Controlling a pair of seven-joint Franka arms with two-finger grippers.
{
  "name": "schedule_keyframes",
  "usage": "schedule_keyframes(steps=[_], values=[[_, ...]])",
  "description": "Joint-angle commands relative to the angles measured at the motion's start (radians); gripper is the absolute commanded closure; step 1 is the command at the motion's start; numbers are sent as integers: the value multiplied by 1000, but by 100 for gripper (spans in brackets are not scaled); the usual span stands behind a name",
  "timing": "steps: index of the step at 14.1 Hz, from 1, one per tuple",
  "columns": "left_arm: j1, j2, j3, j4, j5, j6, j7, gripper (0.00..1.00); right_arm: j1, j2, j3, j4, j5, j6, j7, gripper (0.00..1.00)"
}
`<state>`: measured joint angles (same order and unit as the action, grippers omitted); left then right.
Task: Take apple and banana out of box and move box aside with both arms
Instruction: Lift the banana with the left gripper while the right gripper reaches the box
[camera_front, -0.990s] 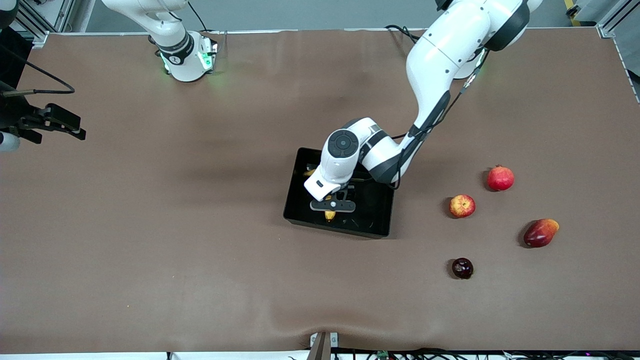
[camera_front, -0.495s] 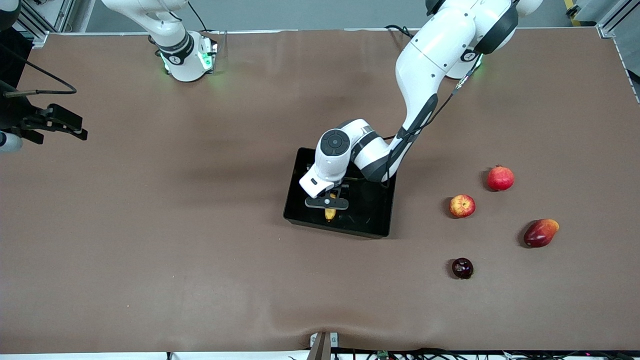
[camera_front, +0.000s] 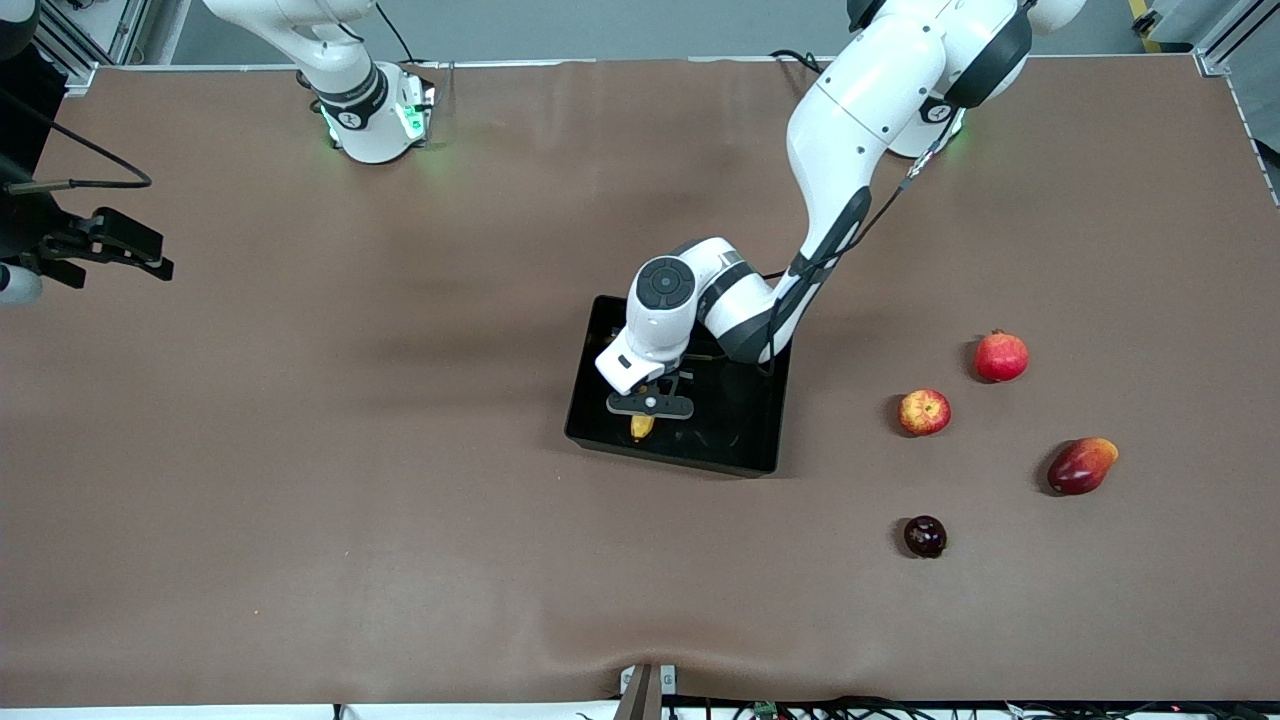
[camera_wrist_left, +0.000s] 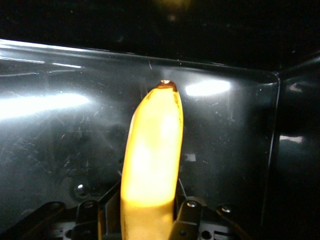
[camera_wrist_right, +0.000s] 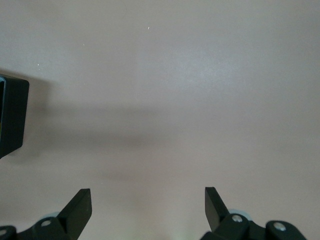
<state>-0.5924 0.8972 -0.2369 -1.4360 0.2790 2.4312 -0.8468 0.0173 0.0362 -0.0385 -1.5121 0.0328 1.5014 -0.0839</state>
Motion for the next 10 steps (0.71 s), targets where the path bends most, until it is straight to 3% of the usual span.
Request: schedule_keyframes(steps=[1, 10], values=[[-10, 6, 14, 16, 22, 2, -23, 100, 0, 11, -3, 24, -7, -6, -7, 0], [23, -144, 11, 19, 11, -132, -23, 100, 39, 51, -1, 30, -1, 0, -2, 0]])
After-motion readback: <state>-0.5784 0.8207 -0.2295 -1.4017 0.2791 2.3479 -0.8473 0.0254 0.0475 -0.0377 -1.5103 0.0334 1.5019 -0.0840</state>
